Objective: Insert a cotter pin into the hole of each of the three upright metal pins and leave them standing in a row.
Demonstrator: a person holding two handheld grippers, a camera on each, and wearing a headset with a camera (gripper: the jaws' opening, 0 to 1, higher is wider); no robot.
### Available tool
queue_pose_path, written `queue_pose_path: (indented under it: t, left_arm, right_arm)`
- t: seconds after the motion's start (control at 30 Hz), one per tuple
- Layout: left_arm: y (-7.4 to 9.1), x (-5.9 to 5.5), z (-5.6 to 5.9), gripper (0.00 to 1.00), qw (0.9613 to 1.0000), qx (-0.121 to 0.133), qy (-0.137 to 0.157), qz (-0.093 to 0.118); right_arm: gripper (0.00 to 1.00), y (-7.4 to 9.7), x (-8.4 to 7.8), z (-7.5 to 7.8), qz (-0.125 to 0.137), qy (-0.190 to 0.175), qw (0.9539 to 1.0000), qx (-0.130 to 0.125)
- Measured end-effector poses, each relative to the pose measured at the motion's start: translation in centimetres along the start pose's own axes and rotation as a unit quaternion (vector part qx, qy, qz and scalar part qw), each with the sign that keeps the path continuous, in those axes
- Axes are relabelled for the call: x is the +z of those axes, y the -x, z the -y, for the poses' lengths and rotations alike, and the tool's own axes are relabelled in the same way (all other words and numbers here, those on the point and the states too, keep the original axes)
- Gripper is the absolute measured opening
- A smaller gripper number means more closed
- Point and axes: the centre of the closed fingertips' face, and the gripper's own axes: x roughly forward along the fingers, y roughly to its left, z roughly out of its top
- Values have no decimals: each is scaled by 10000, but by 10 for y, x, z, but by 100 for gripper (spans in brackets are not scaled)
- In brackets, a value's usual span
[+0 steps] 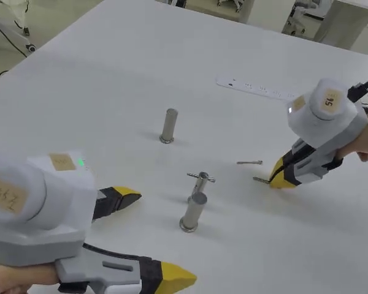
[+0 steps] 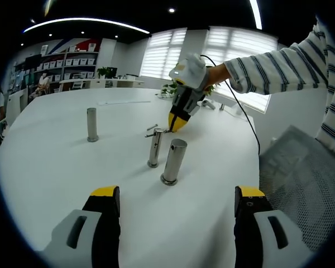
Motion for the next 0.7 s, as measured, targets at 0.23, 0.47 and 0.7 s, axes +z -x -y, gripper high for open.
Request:
queue_pose_path:
  t: [0.23, 0.47, 0.7]
  left_arm:
    - [7, 15, 8, 83, 9996, 1, 155, 220]
    - [13, 15, 10, 82, 9997, 25, 172, 143]
    - [17, 13, 12, 82, 9999, 58, 93, 47]
  right_arm:
    - [4, 0, -1, 2, 8, -142, 9998, -106]
    - [3, 1, 0, 2, -162, -85, 9996, -211]
    - [2, 4, -1, 9, -230, -2, 9992, -323]
